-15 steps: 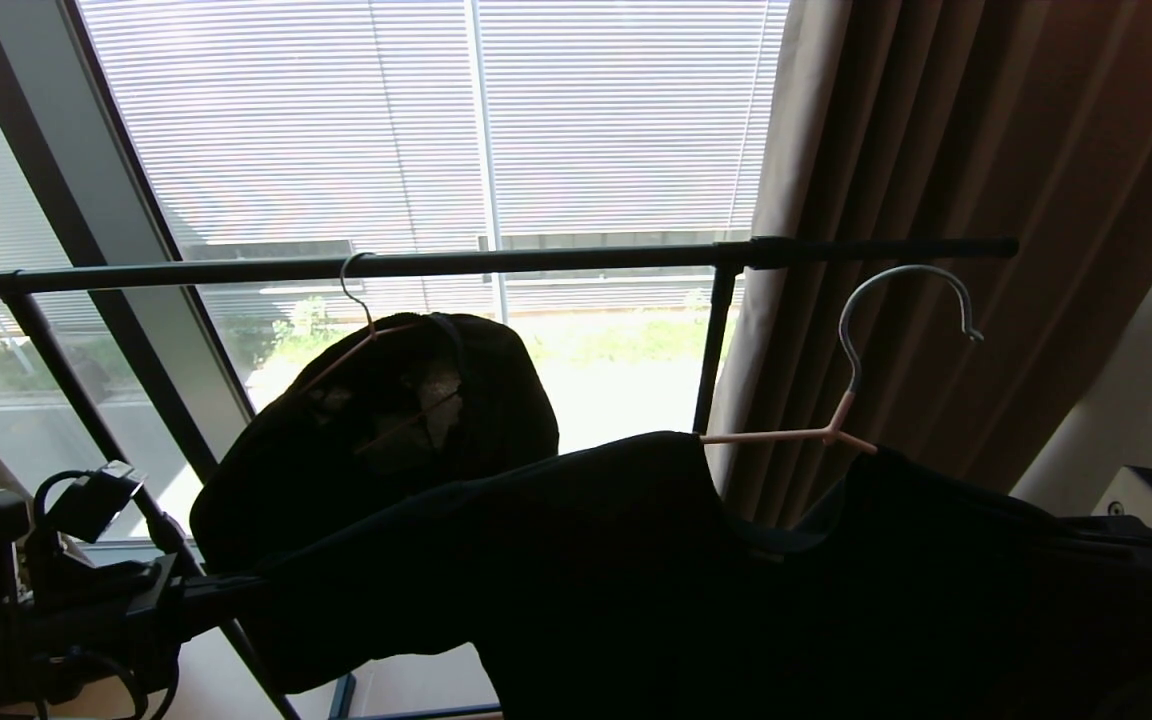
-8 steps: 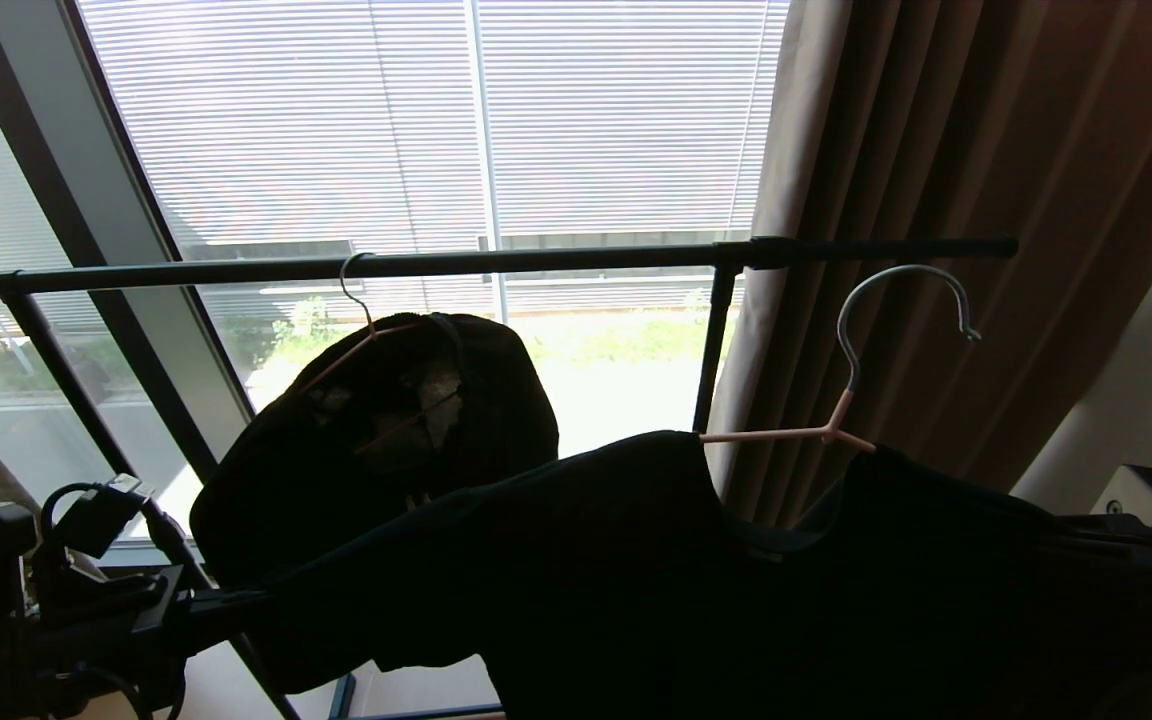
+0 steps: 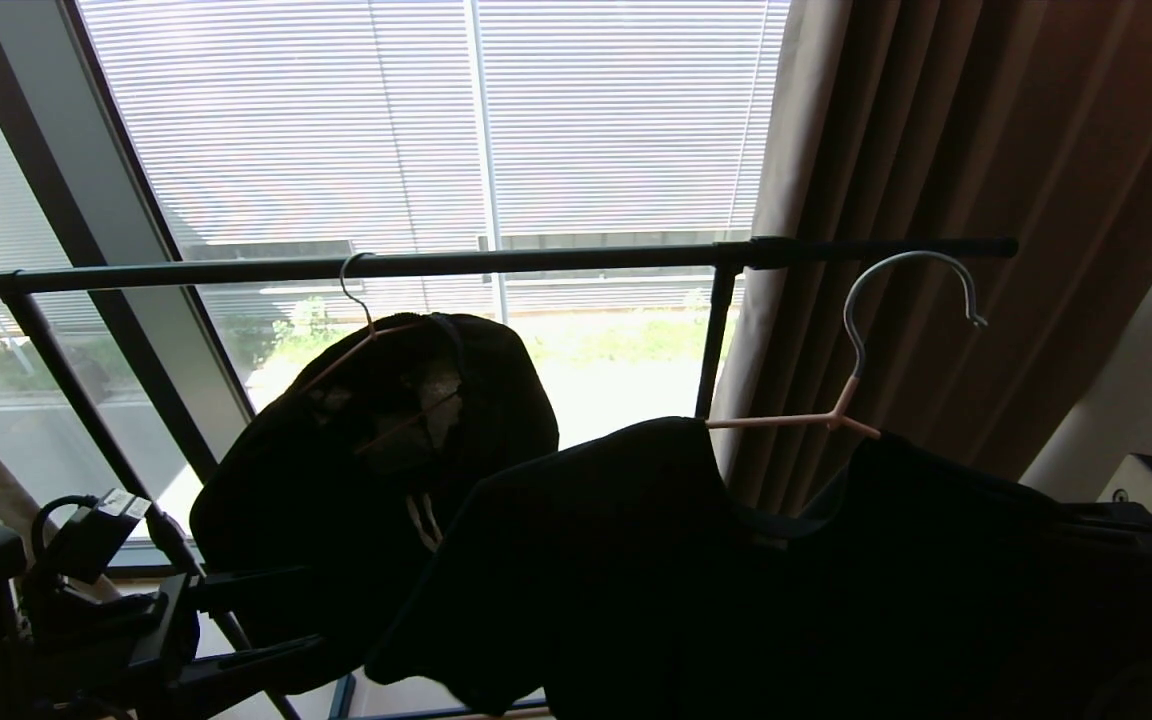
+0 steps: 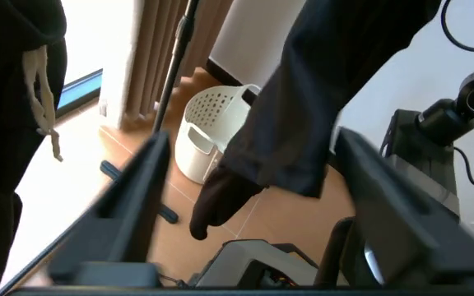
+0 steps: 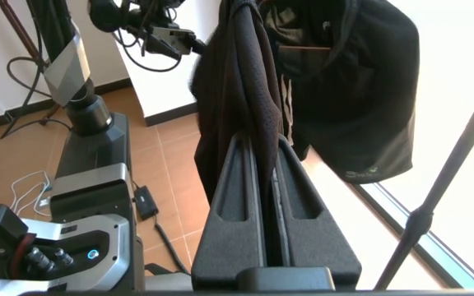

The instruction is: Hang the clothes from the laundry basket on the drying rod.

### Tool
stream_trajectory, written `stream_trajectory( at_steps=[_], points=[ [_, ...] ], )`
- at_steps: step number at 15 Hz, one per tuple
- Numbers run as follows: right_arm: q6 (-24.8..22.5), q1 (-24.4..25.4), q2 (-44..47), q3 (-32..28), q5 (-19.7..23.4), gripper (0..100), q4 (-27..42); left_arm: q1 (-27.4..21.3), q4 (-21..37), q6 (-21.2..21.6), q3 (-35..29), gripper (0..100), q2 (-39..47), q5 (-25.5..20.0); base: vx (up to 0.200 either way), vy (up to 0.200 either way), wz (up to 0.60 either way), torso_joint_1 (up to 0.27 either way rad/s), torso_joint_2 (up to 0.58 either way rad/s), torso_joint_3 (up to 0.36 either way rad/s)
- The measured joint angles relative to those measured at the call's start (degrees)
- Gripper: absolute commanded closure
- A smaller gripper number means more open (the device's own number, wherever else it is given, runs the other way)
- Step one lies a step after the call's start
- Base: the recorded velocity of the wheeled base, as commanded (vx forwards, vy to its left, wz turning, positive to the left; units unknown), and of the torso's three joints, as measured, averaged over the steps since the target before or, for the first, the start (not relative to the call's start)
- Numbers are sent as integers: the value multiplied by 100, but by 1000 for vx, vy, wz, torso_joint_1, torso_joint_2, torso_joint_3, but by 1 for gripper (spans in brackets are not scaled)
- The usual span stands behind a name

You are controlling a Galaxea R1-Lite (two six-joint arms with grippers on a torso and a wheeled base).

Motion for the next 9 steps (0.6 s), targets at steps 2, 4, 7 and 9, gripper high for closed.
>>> stream_trajectory(
  at_steps=[2,4,7,9],
  points=[
    [2,-10,-11,-18,0,100,9,5,9,-29,16,0,-260,0,0,0,0,0,0,0],
    [2,-5,-10,0,0,100,35,-9,132,-139,5,0,-599,5,0,0,0,0,0,0],
    [-41,406,34,78,-145,100,52,-119,1637,-300,-624,0,-1296,33,0,0,0,0,0,0],
    [-60,690,72,124,-238,100,57,-345,3783,-282,-1626,0,-1804,244,0,0,0,0,0,0]
  ],
)
